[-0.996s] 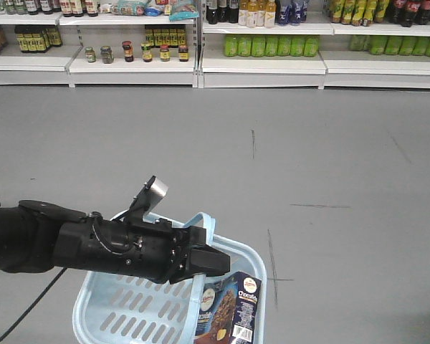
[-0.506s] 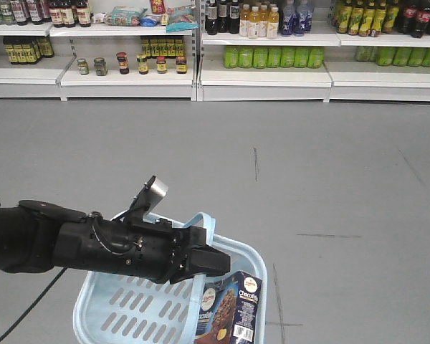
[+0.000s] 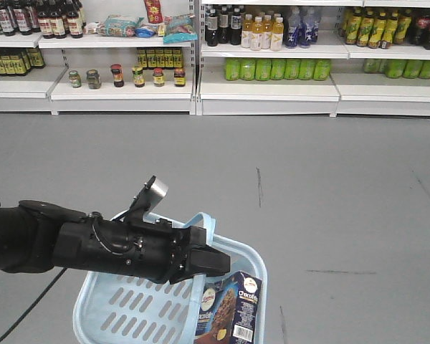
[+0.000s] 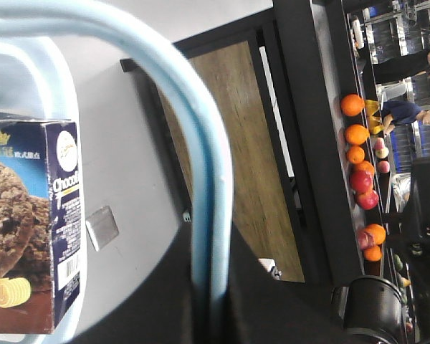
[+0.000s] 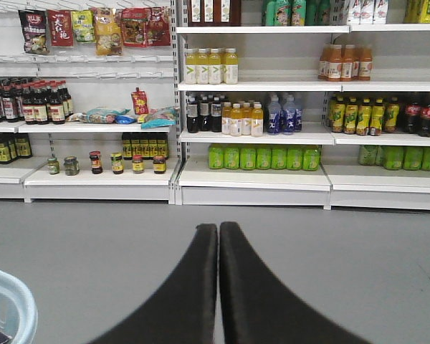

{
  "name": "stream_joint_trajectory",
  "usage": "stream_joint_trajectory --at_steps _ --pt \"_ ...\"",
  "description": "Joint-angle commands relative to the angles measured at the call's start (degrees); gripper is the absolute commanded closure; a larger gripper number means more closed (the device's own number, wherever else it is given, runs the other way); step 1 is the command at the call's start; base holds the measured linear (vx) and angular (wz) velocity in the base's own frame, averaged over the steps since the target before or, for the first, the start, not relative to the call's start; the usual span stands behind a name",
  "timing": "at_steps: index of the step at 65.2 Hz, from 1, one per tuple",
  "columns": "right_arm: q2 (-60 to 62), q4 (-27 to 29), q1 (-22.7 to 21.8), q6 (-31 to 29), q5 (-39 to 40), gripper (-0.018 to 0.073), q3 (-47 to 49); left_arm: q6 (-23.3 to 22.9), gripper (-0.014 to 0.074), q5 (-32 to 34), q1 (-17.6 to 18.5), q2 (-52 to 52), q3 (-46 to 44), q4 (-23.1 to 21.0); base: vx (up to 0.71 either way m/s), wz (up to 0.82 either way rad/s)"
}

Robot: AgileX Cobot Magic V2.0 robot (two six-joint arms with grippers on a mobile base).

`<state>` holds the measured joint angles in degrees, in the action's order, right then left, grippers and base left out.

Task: Left arm holds basket, right arm returns cookies
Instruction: 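Turn the base along the shelves while holding the basket with the left gripper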

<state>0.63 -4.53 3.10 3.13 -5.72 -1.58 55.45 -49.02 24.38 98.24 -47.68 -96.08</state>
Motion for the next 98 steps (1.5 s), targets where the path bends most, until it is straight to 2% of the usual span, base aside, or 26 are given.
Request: stream_joint_trajectory --at_steps 1,98 --pt "0.43 -0.19 -0.27 -0.61 4.48 0.0567 -0.14 0.59 0.0603 -3.43 -0.06 -3.14 -1.29 -5.25 0.36 0.00" --pt "0.43 -0.19 -0.27 -0.61 4.48 0.0567 -0.14 0.59 0.0603 -3.12 0.00 -3.14 -1.29 -5.25 0.37 -0.01"
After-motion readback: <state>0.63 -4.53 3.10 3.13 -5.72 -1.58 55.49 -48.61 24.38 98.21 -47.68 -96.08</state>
